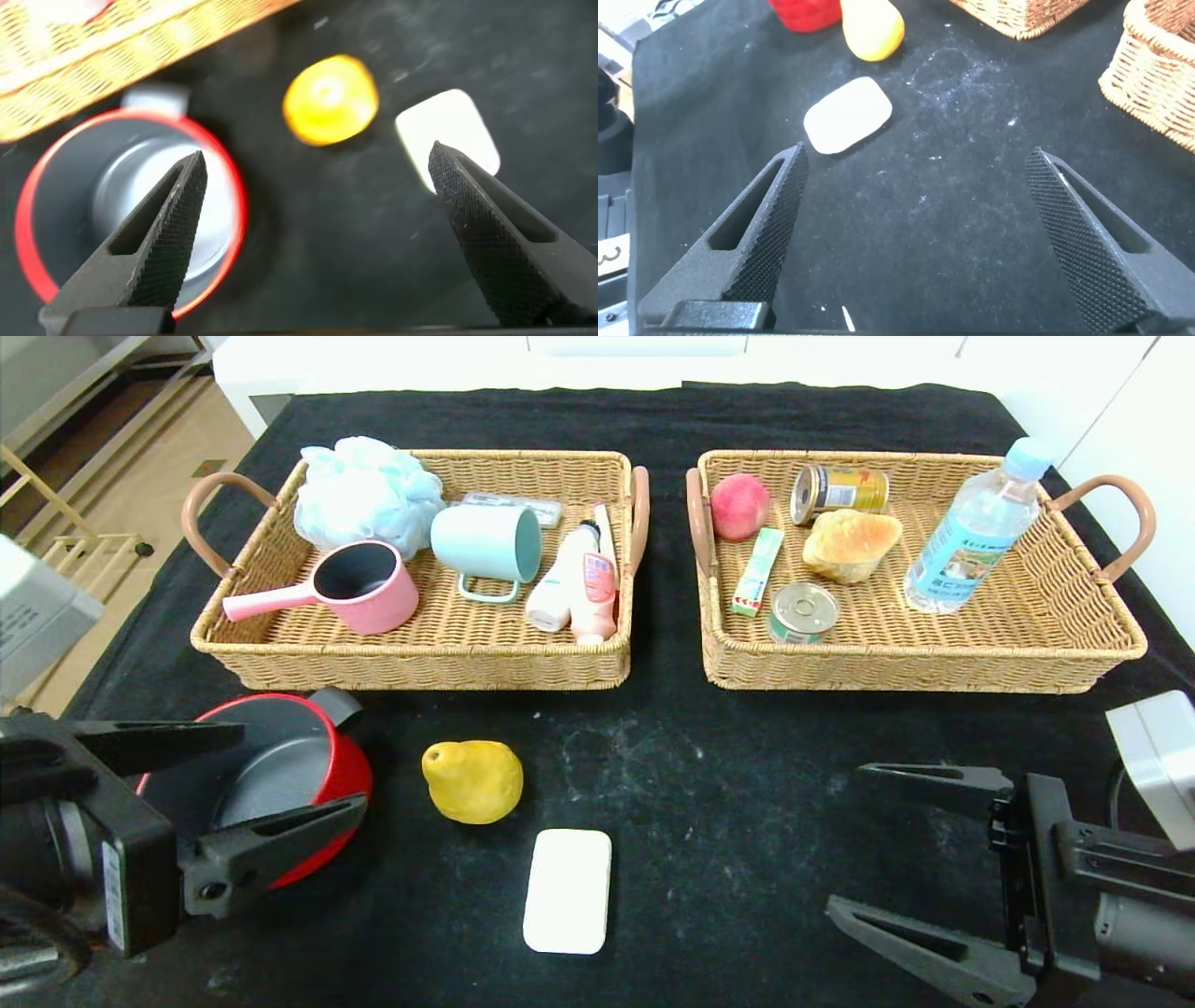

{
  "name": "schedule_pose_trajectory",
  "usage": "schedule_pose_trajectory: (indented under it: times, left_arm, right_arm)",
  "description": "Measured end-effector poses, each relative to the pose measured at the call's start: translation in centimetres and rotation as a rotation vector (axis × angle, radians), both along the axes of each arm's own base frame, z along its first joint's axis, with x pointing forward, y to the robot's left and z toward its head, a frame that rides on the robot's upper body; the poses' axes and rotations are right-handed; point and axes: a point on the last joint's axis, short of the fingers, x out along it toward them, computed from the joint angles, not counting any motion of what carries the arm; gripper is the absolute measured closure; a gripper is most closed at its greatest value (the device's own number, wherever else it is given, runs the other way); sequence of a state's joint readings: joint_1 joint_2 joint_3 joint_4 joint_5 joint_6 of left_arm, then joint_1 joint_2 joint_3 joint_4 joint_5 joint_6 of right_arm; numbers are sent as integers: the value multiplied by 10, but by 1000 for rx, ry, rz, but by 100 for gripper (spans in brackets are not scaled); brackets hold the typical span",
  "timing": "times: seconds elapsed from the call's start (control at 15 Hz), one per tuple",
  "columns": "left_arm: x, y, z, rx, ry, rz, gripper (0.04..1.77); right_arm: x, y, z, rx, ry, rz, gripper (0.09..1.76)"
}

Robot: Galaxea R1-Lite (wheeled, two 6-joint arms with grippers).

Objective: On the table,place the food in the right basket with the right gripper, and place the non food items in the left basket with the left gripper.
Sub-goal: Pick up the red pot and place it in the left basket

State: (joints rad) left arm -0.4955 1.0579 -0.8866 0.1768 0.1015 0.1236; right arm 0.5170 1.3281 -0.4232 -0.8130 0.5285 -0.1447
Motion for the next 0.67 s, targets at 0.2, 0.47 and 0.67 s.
schedule_pose_trajectory:
  times: [0.2,0.47,0.67]
  left_arm:
    - [1,6,5,58,82,71,9]
    - [-2,15,6,122,204,138,9]
    - [4,14,-4,157,252,167,9]
  right_arm:
    - [-2,0,0,0,-3,4,14]
    - [-3,0,-1,-1,-2,7,14]
    - [-4,-1,-1,1,-3,8,14]
